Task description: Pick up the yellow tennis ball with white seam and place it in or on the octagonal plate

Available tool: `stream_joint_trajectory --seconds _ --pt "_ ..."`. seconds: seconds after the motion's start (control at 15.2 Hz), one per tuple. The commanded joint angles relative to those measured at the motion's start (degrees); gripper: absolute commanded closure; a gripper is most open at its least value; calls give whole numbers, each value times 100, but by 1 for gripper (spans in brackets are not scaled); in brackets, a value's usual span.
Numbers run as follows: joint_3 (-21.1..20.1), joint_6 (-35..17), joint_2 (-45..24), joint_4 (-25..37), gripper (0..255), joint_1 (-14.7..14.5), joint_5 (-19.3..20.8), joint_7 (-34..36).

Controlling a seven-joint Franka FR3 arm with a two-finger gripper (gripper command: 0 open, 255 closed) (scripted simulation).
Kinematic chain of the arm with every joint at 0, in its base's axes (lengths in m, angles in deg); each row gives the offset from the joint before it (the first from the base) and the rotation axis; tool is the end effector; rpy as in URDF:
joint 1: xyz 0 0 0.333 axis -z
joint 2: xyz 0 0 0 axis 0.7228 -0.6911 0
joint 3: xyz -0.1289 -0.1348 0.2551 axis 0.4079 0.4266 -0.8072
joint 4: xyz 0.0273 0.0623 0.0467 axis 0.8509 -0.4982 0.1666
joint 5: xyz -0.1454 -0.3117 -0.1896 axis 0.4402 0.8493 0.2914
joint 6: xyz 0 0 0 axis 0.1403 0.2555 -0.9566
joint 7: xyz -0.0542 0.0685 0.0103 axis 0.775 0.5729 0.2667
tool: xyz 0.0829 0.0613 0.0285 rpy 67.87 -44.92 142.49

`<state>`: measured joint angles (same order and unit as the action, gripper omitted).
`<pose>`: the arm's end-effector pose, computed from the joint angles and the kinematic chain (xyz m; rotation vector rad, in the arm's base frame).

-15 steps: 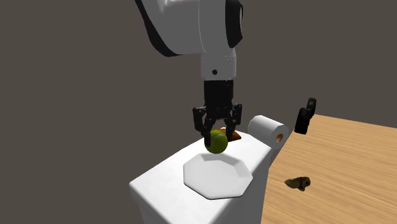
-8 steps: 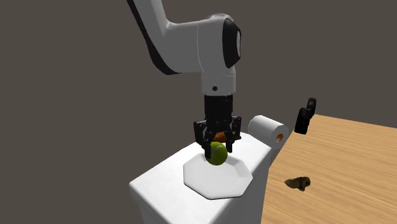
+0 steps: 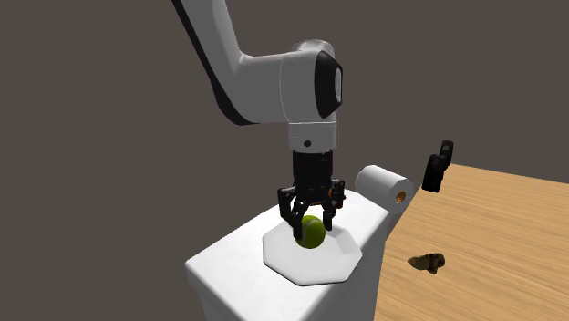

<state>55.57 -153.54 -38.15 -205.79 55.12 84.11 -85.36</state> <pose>0.3296 -0.3691 0.3160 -3.0972 0.0082 0.2054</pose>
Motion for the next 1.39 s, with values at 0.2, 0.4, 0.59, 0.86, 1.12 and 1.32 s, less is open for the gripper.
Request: stream_joint_trajectory --seconds 0.2,0.4,0.59,0.86,1.12,1.32 --pt "-1 -5 -6 2 255 0 -5 -3" --pt "-1 -5 -6 2 0 0 -5 -2" --pt "-1 -5 -6 2 0 0 -5 -2" --pt "-36 765 441 405 0 -50 275 220" --pt "-39 765 441 405 0 -47 275 220" --pt "-39 765 441 405 0 -47 275 220"
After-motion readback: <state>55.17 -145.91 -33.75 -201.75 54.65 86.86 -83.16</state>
